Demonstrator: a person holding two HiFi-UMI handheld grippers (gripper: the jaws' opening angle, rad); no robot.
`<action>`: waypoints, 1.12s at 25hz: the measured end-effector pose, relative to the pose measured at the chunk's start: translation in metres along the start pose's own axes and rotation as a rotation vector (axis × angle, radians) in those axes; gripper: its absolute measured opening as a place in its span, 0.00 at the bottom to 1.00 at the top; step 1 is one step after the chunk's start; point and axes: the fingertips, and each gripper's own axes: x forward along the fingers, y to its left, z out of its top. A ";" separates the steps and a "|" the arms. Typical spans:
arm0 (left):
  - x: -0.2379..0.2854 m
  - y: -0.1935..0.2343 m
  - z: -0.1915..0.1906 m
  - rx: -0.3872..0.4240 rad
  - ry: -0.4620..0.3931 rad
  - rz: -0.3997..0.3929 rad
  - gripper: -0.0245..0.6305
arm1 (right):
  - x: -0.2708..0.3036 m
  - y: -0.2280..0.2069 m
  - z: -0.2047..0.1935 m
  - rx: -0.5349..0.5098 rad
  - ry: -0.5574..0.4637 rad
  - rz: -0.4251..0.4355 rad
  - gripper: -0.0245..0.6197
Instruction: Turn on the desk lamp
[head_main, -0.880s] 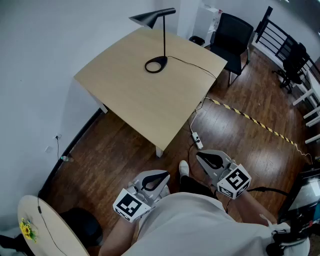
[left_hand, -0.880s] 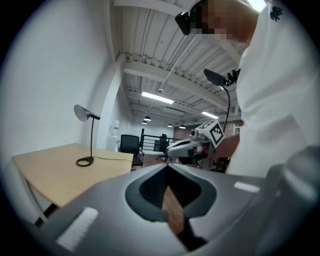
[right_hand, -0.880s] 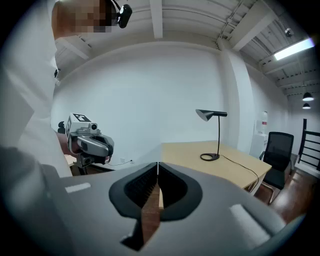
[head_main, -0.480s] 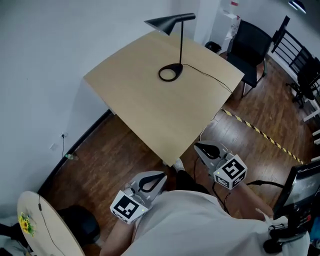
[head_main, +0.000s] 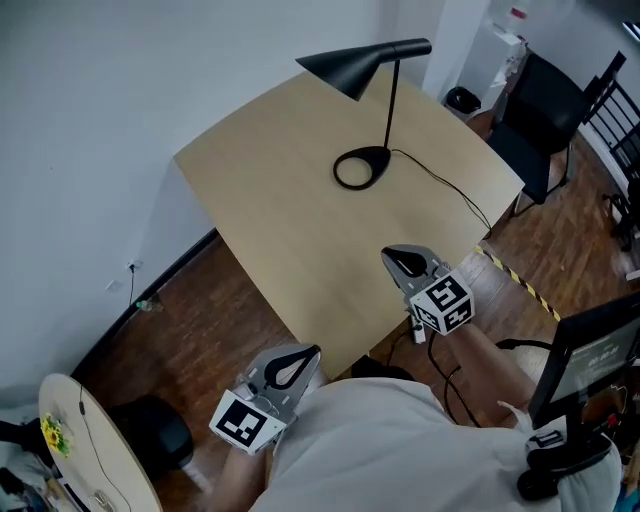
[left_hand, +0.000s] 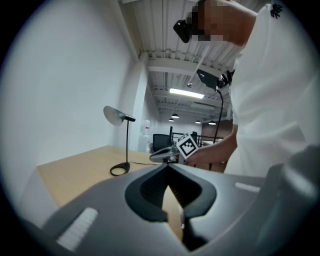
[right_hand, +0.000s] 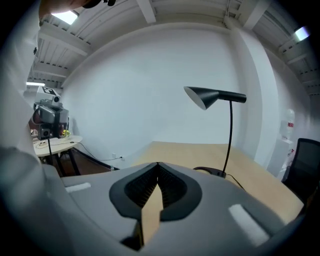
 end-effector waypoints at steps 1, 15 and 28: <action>0.007 0.005 0.002 -0.011 0.010 0.014 0.06 | 0.012 -0.013 -0.003 -0.010 0.013 0.008 0.04; 0.077 0.060 0.007 -0.100 0.081 0.132 0.06 | 0.164 -0.184 -0.056 -0.035 0.123 -0.050 0.04; 0.101 0.081 -0.005 -0.177 0.160 0.166 0.06 | 0.250 -0.292 -0.110 0.010 0.215 -0.219 0.04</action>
